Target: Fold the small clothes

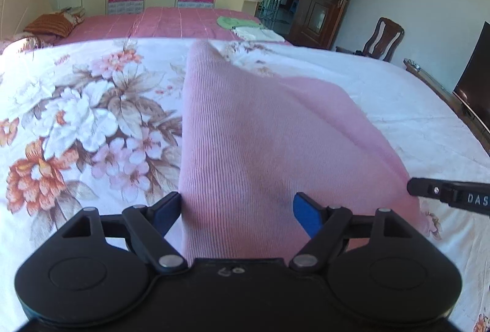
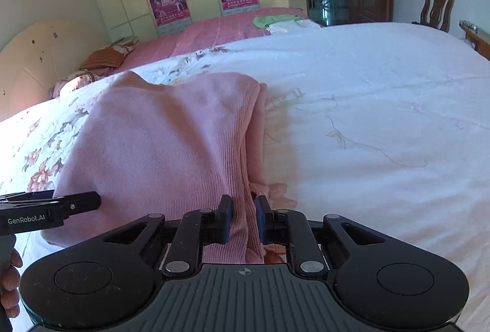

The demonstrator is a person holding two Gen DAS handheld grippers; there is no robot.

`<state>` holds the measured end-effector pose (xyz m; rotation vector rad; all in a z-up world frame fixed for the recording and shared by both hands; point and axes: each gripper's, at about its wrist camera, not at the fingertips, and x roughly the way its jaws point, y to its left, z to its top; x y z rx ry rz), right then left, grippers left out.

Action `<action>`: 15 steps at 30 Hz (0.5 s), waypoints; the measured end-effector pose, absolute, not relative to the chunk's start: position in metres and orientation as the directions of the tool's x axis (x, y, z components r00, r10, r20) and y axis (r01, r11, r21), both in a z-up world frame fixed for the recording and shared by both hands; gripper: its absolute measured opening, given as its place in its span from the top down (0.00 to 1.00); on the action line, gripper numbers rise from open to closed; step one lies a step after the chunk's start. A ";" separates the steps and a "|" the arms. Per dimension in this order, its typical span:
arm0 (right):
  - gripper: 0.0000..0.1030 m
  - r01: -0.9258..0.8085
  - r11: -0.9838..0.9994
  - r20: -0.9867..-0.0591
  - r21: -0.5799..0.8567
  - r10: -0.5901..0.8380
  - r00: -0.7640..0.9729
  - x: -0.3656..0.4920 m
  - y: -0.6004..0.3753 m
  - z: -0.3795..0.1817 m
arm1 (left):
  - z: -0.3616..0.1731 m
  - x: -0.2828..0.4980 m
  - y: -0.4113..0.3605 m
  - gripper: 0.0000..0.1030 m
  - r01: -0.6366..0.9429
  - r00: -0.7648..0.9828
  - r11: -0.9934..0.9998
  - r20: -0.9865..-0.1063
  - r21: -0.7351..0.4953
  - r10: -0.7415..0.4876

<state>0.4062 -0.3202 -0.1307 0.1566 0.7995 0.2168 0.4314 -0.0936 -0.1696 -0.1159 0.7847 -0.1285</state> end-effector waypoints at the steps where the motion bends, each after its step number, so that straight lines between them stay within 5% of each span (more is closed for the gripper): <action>1: 0.85 -0.137 0.965 -0.682 0.223 0.255 0.685 0.409 -0.319 -0.127 | -0.164 0.431 -0.094 0.24 0.082 0.711 0.986 -0.685 -0.146 -0.160; 15: 0.85 -0.140 0.948 -0.672 0.286 0.303 0.676 0.506 -0.284 -0.129 | -0.155 0.511 -0.110 0.25 0.172 0.744 0.981 -0.641 -0.092 -0.191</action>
